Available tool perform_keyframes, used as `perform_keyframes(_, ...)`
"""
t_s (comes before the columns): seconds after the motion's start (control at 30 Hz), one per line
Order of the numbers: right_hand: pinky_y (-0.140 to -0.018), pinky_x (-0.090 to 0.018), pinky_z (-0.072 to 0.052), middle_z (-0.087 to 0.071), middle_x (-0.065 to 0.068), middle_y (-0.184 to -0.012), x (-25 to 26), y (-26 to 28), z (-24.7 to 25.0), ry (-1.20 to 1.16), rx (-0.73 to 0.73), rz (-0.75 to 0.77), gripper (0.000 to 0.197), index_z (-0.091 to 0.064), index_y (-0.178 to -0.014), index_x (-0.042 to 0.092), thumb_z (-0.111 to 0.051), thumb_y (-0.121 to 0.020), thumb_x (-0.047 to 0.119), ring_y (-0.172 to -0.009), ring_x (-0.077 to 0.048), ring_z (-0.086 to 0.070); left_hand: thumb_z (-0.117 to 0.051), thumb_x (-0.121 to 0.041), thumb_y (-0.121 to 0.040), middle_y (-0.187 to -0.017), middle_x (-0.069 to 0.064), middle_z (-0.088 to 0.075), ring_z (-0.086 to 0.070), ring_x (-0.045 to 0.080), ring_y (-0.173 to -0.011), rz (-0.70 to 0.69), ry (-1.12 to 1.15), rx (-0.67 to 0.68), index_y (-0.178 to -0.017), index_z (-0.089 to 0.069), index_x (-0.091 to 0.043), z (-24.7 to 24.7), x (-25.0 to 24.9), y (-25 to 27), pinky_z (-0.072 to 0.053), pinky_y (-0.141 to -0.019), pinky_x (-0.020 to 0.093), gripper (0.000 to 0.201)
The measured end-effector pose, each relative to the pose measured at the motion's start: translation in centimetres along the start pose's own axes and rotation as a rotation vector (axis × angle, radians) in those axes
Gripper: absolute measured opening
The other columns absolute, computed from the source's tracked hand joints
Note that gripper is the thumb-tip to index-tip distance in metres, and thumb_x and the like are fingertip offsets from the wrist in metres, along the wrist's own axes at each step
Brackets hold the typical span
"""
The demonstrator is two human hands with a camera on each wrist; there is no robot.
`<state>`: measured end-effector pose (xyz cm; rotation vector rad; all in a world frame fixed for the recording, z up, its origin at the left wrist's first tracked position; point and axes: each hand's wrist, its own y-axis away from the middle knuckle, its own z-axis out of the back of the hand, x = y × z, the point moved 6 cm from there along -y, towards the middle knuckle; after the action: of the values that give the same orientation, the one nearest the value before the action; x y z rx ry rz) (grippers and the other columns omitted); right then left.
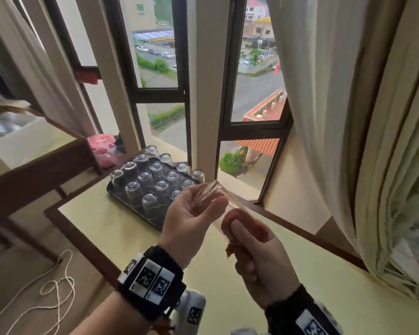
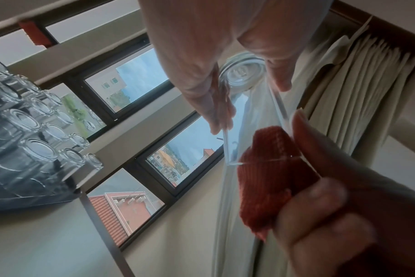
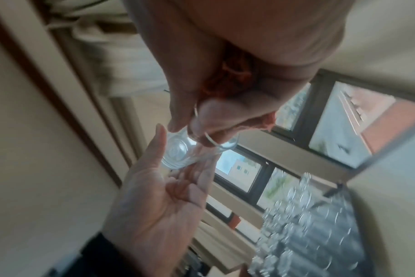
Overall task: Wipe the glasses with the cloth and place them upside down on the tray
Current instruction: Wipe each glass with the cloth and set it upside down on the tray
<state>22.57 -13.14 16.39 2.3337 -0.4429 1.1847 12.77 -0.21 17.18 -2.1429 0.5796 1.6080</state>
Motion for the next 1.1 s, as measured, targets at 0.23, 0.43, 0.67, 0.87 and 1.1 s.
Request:
perform_keyframes(0.23, -0.07, -0.027, -0.063, -0.08, 0.011, -0.083, 0.1, -1.4, -1.5, 0.672, -0.188, 0.267, 0.028, -0.079, -0.092, 0.026, -0.095, -0.07, 0.031, -0.073, -0.011, -0.077, -0.096, -0.049, -0.07, -0.11, 0.01, -0.081, -0.078, 0.028, -0.103, 0.016, -0.083, -0.054, -0.126, -0.065, -0.014, 6.2, 0.4, -2.1, -0.063, -0.088, 0.036, 0.072)
perform_keyframes(0.43, -0.085, -0.018, -0.054, -0.073, 0.013, -0.1, -2.9, -3.9, -2.7, 1.27, -0.201, 0.751, 0.017, -0.077, -0.09, 0.025, -0.089, -0.081, 0.032, -0.092, -0.011, -0.068, -0.092, -0.027, -0.076, -0.104, 0.003, -0.079, -0.079, 0.012, -0.093, -0.075, -0.339, -0.09, -0.119, -0.062, -0.024, 12.3, 1.2, -5.8, -0.062, -0.079, 0.023, 0.053)
perform_keyframes(0.67, -0.116, -0.054, -0.038, -0.051, -0.008, -0.158, -5.7, -6.2, -3.7, 1.541, -0.218, 0.783, 0.01, -0.077, -0.088, 0.019, -0.083, -0.086, 0.027, -0.149, -0.041, -0.039, -0.099, -0.049, -0.065, -0.118, -0.002, -0.071, -0.074, 0.015, -0.102, 0.005, -0.595, -0.119, -0.114, -0.061, -0.041, 18.8, 9.1, -10.6, -0.062, -0.094, 0.039, 0.062)
perform_keyframes(0.87, -0.124, -0.059, -0.031, -0.076, 0.01, -0.107, -8.6, -8.3, -2.6, 1.689, -0.057, 0.704, 0.009, -0.072, -0.089, 0.025, -0.074, -0.093, 0.033, -0.11, -0.012, -0.069, -0.099, -0.042, -0.069, -0.11, -0.012, -0.072, -0.071, 0.011, -0.101, 0.052, -0.752, -0.103, -0.12, -0.064, -0.038, 20.9, 14.0, -13.1, -0.059, -0.099, 0.043, 0.062)
perform_keyframes(1.1, -0.064, -0.027, -0.05, -0.059, 0.013, -0.083, -11.0, -9.4, -0.9, 1.664, -0.03, 0.48, 0.018, -0.062, -0.085, 0.024, -0.073, -0.095, 0.034, -0.076, -0.01, -0.052, -0.096, -0.037, -0.077, -0.116, -0.006, -0.071, -0.068, 0.015, -0.105, 0.126, -0.875, -0.073, -0.132, -0.064, -0.029, 21.8, 17.3, -14.5, -0.053, -0.101, 0.033, 0.064)
